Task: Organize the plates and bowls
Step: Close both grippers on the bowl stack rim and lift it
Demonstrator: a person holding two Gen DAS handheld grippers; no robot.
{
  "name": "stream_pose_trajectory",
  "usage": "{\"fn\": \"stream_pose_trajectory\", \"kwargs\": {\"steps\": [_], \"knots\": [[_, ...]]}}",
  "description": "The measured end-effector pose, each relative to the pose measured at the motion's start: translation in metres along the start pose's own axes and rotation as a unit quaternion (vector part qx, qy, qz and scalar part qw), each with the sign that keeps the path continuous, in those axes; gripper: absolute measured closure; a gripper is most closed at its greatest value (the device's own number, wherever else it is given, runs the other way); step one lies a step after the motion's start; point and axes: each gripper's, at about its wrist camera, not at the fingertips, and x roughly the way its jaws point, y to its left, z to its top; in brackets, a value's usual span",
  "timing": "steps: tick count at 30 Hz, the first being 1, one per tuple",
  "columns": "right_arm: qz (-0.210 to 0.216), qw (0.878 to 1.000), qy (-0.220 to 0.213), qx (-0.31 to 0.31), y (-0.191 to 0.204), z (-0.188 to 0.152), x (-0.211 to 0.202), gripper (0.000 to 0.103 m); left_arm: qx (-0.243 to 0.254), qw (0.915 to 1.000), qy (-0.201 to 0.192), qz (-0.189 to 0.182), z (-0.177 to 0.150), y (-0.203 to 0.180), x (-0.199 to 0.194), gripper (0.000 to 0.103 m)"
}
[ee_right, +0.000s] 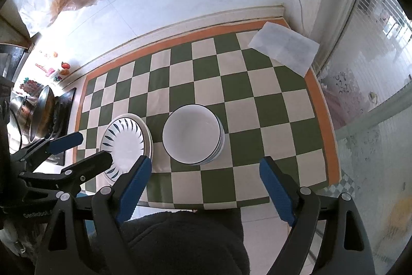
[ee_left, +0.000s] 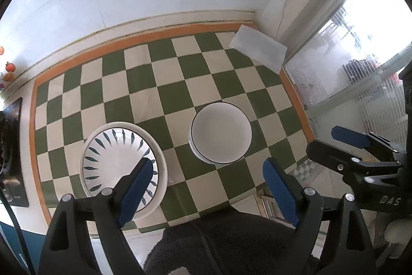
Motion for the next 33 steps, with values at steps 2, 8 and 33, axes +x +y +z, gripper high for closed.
{"fn": "stream_pose_trajectory", "kwargs": {"steps": [2,8,33], "knots": [[0.025,1.0,0.001,0.009,-0.006,0.003,0.006,0.015,-0.012,0.9999,0.007,-0.009,0.005,0.004,0.012,0.016],[0.049,0.998,0.002,0.026,-0.026,0.009,0.042,0.015,-0.055,0.9971,0.047,-0.025,0.024,0.018,0.065,0.016],[0.182,0.95,0.175,0.183,-0.085,0.005,0.265,0.018,-0.144,0.9603,0.214,-0.108,0.05,0.058,0.224,0.042]]}}
